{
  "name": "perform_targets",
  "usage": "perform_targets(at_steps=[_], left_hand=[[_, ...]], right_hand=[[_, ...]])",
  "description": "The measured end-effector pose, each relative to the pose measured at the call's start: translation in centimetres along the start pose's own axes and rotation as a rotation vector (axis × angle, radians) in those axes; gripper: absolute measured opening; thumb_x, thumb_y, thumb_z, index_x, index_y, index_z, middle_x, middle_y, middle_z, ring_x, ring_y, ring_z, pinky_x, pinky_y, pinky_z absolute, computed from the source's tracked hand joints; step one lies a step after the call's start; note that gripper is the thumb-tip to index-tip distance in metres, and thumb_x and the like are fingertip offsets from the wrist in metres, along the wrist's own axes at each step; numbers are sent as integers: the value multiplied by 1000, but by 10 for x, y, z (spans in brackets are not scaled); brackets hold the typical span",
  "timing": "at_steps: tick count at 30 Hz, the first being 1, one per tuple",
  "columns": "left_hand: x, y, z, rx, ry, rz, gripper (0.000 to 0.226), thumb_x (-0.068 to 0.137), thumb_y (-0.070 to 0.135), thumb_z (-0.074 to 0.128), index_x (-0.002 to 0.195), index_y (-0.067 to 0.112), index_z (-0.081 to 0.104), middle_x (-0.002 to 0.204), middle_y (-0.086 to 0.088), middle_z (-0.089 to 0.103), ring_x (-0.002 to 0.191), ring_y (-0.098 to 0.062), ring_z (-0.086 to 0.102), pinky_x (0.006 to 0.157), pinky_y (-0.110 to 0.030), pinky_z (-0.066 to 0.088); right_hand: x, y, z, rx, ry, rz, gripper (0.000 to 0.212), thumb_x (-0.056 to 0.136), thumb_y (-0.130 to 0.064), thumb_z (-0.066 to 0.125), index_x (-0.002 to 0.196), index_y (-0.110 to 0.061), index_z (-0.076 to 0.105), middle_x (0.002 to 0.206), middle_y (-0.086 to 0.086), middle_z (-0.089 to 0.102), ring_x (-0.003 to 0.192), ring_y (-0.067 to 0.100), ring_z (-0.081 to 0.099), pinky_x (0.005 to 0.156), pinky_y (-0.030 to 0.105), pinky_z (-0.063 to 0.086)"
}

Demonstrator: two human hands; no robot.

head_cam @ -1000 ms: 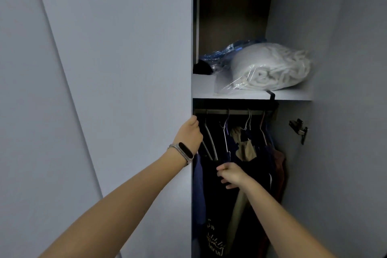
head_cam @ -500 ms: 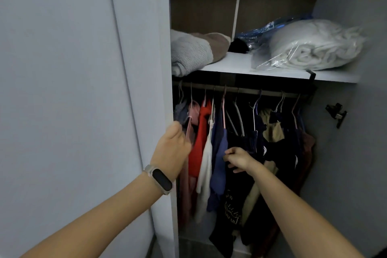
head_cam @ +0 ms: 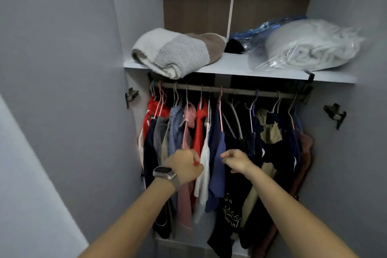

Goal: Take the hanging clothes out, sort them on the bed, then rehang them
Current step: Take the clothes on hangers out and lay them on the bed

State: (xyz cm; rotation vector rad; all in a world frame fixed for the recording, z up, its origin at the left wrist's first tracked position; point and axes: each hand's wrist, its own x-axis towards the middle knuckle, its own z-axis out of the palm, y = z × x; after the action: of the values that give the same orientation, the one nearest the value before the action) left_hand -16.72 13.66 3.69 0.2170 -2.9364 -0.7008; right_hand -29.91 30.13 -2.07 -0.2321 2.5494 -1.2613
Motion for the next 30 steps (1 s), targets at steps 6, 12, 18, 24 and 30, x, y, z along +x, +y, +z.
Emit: perform_targets(at_steps=[6, 12, 18, 24, 30], left_hand=[[76, -17, 32, -210, -41, -30, 11, 81, 23, 56, 89, 26, 63, 75, 15, 61, 78, -9, 61, 70, -20, 50], [146, -33, 47, -357, -36, -108, 22, 88, 15, 52, 106, 14, 64, 70, 17, 55, 61, 2, 51, 50, -1, 35], [185, -35, 66, -493, 5, -185, 19, 89, 9, 49, 101, 17, 62, 79, 12, 58, 65, 3, 52, 55, -3, 38], [197, -51, 76, -660, -36, -214, 19, 89, 9, 54, 94, 26, 62, 88, 8, 63, 75, -3, 58, 62, -8, 43], [216, -66, 74, -735, -35, -187, 18, 92, 7, 51, 98, 21, 61, 93, 1, 63, 73, -5, 59, 60, -8, 43]], right_hand=[[61, 1, -12, 96, 229, -61, 17, 90, -9, 51, 99, -16, 63, 99, 2, 62, 95, 17, 58, 87, 25, 47], [144, -7, -11, 28, 33, -80, 33, 93, -12, 48, 126, -9, 51, 110, 5, 58, 93, 17, 56, 77, 25, 48], [198, -13, -9, 74, 142, -46, 57, 85, -13, 60, 138, -3, 40, 124, 12, 57, 105, 23, 60, 89, 33, 52], [218, -19, 9, 378, 73, 64, 21, 97, -15, 46, 114, -7, 57, 101, 11, 61, 77, 12, 55, 59, 18, 41], [202, -40, 10, 779, 162, 145, 28, 97, -30, 50, 79, -10, 60, 58, 1, 49, 57, 14, 46, 55, 25, 39]])
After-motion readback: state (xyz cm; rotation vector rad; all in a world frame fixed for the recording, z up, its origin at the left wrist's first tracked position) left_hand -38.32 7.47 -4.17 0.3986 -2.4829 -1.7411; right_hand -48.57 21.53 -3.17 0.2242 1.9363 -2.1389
